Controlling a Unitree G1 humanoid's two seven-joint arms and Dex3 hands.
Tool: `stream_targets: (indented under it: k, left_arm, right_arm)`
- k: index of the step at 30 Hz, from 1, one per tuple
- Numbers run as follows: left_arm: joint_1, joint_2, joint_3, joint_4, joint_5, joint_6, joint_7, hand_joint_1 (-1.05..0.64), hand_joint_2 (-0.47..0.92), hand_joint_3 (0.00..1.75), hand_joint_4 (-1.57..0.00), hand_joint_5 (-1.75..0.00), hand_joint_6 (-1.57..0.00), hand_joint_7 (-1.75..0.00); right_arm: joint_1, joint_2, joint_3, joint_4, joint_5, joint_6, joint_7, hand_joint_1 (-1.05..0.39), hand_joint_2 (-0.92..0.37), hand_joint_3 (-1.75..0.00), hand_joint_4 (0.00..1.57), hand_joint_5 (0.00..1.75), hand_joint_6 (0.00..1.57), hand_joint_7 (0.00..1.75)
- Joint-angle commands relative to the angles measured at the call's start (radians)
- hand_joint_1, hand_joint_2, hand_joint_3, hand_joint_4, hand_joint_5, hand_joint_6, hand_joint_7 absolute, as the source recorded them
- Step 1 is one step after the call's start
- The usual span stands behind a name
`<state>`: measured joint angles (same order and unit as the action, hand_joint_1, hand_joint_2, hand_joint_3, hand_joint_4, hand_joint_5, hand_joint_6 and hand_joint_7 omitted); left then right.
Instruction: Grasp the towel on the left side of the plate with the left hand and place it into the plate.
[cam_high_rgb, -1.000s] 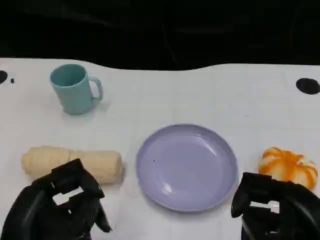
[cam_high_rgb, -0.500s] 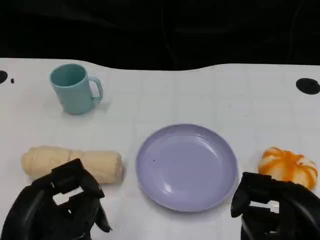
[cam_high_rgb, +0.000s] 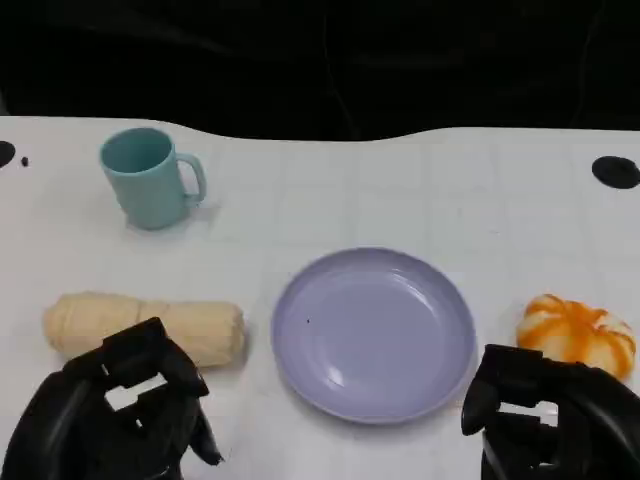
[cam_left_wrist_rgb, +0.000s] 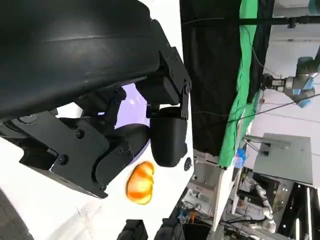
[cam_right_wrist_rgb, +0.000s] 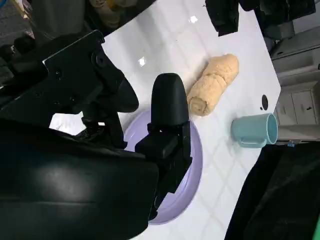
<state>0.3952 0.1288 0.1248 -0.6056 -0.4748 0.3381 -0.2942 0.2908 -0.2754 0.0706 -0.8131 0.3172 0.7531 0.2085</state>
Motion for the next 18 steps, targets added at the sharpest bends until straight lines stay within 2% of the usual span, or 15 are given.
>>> stream_targets:
  k: [1, 18]
  left_arm:
    - [-0.004, 0.015, 0.004, 0.0, 0.006, -0.006, 0.008, -0.09, 0.51, 1.21, -0.86, -1.65, -0.82, -1.43]
    - [-0.007, 0.017, 0.007, 0.006, 0.003, -0.006, 0.009, -0.09, 0.51, 1.2, -0.85, -1.66, -0.81, -1.44]
  right_arm:
    - [-0.005, -0.006, -0.01, -0.007, 0.003, -0.001, -0.002, -0.03, -0.52, -1.33, 0.73, 1.75, 0.61, 1.62]
    - [-0.01, -0.006, -0.01, -0.011, 0.004, 0.012, -0.005, -0.01, -0.55, -1.3, 0.72, 1.75, 0.61, 1.62]
